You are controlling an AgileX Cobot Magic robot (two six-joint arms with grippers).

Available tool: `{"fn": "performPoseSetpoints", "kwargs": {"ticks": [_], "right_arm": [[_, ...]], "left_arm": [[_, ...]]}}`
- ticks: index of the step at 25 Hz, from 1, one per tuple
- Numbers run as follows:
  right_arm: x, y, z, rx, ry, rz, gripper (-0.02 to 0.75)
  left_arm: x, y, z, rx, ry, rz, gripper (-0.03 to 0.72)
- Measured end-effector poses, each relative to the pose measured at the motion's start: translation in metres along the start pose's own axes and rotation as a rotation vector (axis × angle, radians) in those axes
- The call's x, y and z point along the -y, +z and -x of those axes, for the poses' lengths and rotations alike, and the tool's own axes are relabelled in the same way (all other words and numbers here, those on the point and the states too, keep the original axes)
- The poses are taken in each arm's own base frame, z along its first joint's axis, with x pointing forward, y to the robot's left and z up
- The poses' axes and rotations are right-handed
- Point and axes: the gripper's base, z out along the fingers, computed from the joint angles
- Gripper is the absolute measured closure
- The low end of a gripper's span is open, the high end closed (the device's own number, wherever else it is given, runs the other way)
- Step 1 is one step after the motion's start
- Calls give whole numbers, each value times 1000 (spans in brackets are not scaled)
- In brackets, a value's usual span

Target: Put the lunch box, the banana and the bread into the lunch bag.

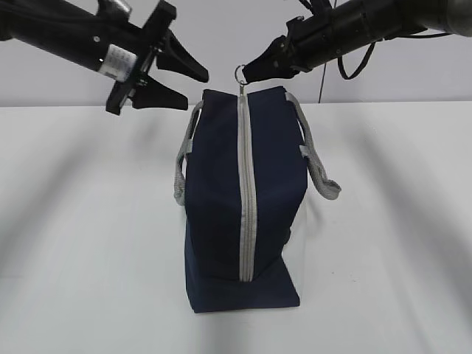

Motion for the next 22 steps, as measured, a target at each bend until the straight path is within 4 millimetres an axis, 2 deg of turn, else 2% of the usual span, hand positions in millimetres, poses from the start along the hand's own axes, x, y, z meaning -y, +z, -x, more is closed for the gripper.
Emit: {"fn": "performPoseSetpoints", "kwargs": {"ticks": [4, 9, 12, 16, 18, 22], "right_arm": [[0, 0, 0, -2, 1, 3, 754], [-1, 0, 0, -3, 1, 7, 754], [-1, 0, 0, -4, 1, 8, 754], [-1, 0, 0, -4, 1, 11, 754], [-1, 0, -1, -5, 2, 11, 754], [3, 5, -7, -12, 16, 5, 754]], "left_arm": [[-10, 30, 7, -13, -22, 14, 275], [-13, 44, 9, -16, -31, 18, 305], [-11, 49, 8, -11, -22, 18, 400], [-4, 54, 5, -14, 51, 8, 630], [-3, 56, 3, -21, 74, 4, 672], [0, 56, 1, -38, 85, -23, 680]]}}
